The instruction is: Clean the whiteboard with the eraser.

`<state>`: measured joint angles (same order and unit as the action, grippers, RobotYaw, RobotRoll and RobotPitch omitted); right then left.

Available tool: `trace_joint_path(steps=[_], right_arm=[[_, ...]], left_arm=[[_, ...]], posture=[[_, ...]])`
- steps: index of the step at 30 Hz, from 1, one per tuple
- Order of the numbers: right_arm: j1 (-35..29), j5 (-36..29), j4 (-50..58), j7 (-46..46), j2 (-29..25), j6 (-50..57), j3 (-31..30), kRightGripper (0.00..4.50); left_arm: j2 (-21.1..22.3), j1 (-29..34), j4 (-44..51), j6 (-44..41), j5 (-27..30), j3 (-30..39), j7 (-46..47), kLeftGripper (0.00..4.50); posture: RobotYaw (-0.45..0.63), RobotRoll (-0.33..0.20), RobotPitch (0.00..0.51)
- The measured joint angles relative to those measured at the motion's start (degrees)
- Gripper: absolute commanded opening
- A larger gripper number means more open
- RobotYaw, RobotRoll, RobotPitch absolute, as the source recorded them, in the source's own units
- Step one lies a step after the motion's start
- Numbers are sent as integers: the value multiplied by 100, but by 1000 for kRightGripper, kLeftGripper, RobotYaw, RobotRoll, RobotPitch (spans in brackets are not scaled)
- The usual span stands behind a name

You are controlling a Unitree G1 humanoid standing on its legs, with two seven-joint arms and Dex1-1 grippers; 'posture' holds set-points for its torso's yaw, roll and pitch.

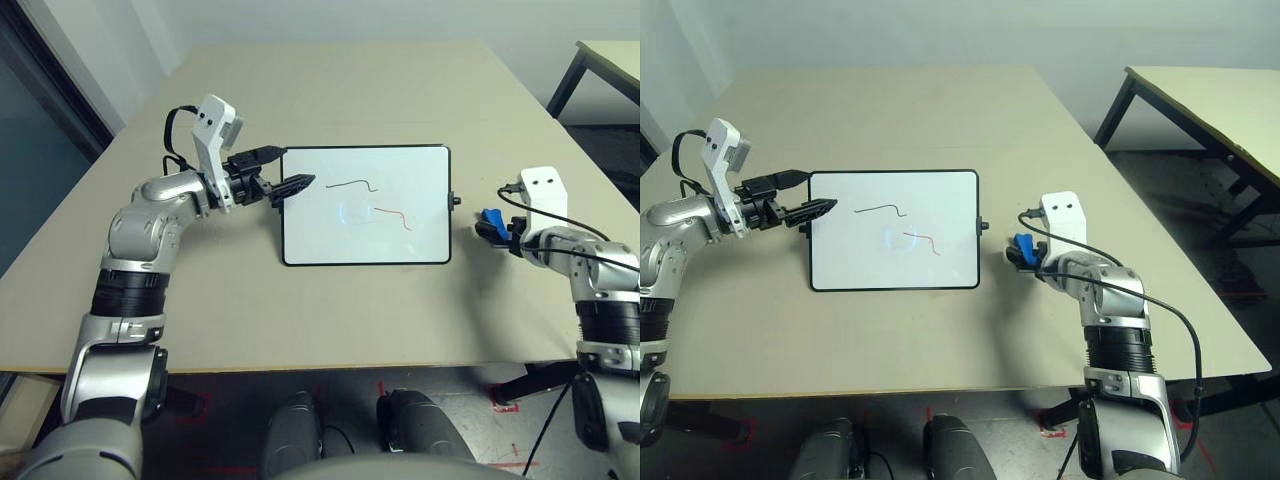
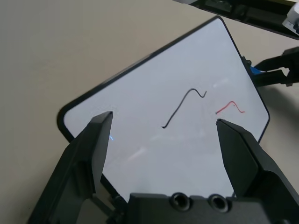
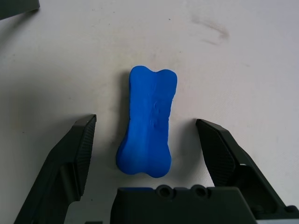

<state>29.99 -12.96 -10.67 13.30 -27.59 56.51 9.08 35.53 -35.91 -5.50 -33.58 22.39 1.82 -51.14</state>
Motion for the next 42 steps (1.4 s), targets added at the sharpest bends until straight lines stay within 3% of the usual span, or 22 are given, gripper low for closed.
trace_joint_path(steps=[7,11,17,21,25,33,42], right_arm=[[26,132,-24,-260,76,17,67,1613],[32,153,17,-320,88,33,100,639],[172,163,51,-243,9,-40,91,573],[1172,-49,738,396,-380,31,-34,573],[1656,-351,1492,1053,-531,362,-436,573],[985,-687,2231,1567,-388,1173,-1638,573],[548,-648,2380,1591,-301,1399,-2253,573]], left_arm=[[-89,32,74,-73,11,-59,-36,4500],[-132,26,72,-76,9,-89,-58,4500],[-183,-18,70,-82,5,-197,-168,4500],[-259,-53,52,-101,-12,-421,-314,4500],[-280,-149,-88,-88,-50,-527,-377,4500],[-305,-295,-205,-15,-91,-555,-470,4500],[-338,-290,-144,-47,-92,-625,-476,4500]], posture=[[-135,0,65],[-142,0,63],[-170,0,64],[-183,0,61],[-183,0,59],[-169,0,67],[-153,0,83]])
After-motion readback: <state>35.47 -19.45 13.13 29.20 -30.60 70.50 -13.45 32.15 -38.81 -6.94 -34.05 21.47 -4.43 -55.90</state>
